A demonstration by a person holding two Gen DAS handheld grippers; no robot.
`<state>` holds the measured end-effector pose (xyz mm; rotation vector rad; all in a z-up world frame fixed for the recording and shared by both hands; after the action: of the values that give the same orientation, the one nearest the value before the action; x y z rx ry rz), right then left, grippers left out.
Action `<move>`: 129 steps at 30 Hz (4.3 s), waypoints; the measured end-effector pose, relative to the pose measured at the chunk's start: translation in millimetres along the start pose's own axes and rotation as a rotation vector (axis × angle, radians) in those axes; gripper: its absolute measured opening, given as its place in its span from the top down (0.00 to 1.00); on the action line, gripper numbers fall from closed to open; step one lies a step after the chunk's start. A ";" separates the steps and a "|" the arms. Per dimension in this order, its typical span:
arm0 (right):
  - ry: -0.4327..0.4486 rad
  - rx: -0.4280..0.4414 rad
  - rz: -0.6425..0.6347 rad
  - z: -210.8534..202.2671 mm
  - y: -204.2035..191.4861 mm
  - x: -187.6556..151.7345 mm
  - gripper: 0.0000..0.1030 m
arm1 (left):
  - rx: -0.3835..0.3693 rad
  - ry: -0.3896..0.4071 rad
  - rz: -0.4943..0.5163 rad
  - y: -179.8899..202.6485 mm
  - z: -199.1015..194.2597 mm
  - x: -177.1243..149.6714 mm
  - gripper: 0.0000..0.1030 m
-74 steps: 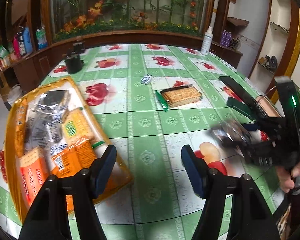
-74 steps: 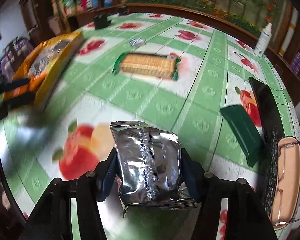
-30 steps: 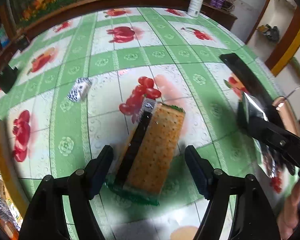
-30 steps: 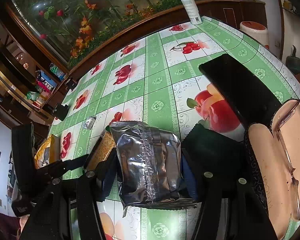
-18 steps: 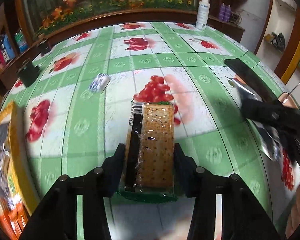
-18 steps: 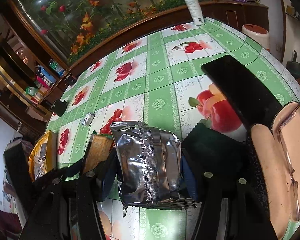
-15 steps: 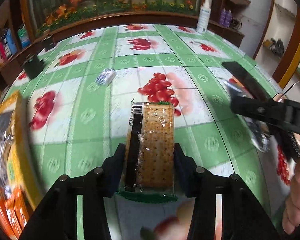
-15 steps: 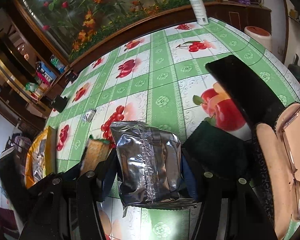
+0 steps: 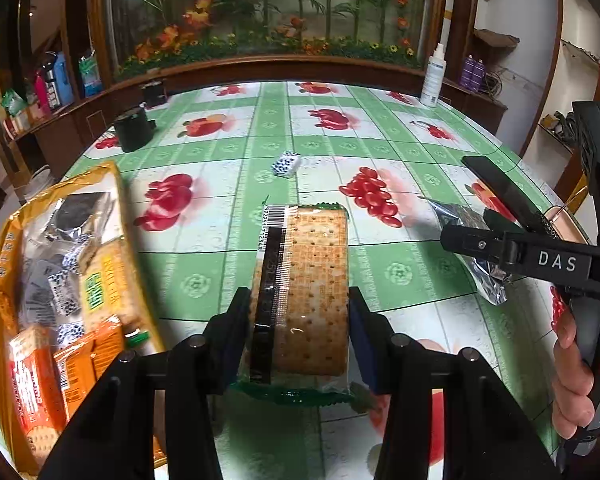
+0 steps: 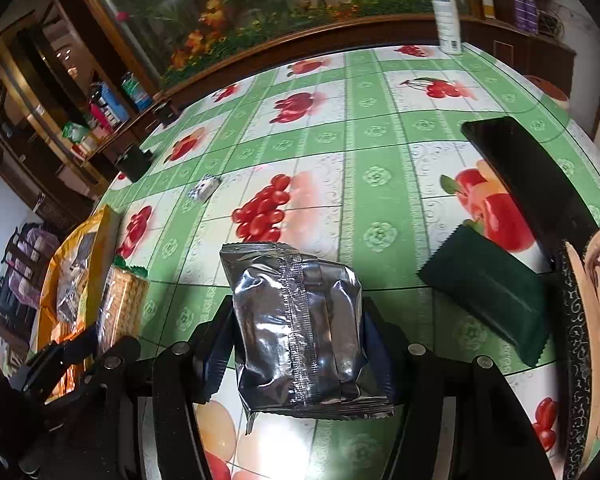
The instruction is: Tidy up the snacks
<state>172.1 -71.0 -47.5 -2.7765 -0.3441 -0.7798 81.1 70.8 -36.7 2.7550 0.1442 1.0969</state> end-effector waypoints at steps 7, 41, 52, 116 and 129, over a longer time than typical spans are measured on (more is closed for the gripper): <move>0.032 -0.012 -0.033 -3.4 -6.0 0.6 0.38 | 0.051 0.032 0.020 -7.6 -7.3 -3.0 0.55; 0.102 0.012 -0.146 -15.0 -35.8 -5.2 0.38 | 0.070 0.113 0.036 -6.4 -42.6 4.8 0.55; 0.127 0.039 -0.152 -19.3 -44.0 -3.0 0.38 | 0.083 0.179 -0.009 -27.0 -75.0 15.0 0.55; 0.048 0.164 -0.354 40.6 -309.5 -8.0 0.38 | 0.238 0.217 -0.289 -178.9 -87.3 -29.3 0.55; 0.074 0.134 -0.376 41.1 -312.9 -10.6 0.38 | 0.230 0.290 -0.367 -188.0 -97.7 -32.5 0.55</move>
<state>93.4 234.5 -36.6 -2.5817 -0.8872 -0.8993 -14.7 262.2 -25.5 2.5818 0.8245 1.4332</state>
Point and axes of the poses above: each gripper's, at about its wrist camera, not at the fingertips, and z roughly the way its jaws point, y to its right, x to its top, the point moved 9 cm from there along z, roughly the way its jaws point, and after that the axes turned 13 degrees about -x, right-handed, at the moved point
